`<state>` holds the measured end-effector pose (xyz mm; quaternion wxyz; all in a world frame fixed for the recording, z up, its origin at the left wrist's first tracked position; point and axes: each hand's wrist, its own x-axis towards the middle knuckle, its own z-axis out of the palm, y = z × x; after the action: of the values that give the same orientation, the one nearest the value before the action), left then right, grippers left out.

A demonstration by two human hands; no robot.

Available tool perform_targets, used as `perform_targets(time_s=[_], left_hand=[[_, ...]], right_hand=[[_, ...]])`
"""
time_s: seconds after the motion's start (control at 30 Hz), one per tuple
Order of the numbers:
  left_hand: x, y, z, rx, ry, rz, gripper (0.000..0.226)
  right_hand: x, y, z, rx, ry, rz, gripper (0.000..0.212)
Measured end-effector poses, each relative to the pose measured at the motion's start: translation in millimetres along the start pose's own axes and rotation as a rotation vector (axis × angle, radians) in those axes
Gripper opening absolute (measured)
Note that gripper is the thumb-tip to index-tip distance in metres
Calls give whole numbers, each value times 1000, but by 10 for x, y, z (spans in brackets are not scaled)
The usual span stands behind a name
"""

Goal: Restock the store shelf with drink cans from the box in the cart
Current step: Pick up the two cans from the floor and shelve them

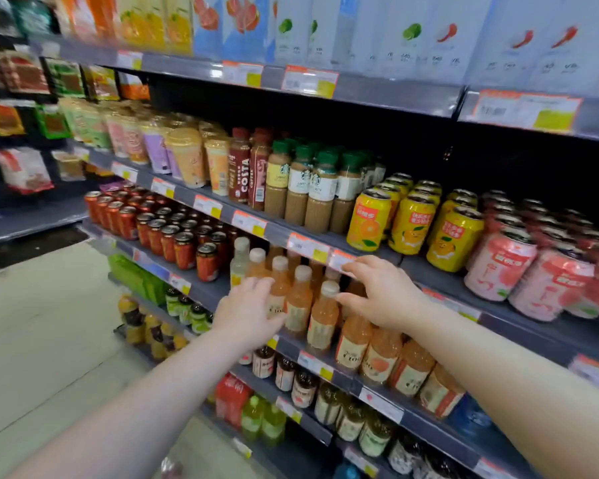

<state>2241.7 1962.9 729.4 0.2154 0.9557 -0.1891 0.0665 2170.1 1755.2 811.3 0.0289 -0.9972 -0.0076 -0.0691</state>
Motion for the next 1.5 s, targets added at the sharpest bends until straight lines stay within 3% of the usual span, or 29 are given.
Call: perform_targets(time_s=[0.37,0.6,0.87,1.17,1.5], left_hand=[[-1595,-1013,92,214,-232,-427,68],[-2005,-1433,294,220,-312,-560,67],[-2097,-2492,480,171,-353,-699,63],[-1515,-3909,936,91,-451,-754,63],[-1309,-4901,2354,-24,-600,-844,69]], right_hand=[[-442,-940,1139,73,-350,-204,66],[-414,-1322,1700,67,-518,-301,57],[206,-2096,2513,57,-678,-341,63],[1322,-2897,3607,52,-830,-282,63],[2096,-3260,5412,3,-1010,-312,62]])
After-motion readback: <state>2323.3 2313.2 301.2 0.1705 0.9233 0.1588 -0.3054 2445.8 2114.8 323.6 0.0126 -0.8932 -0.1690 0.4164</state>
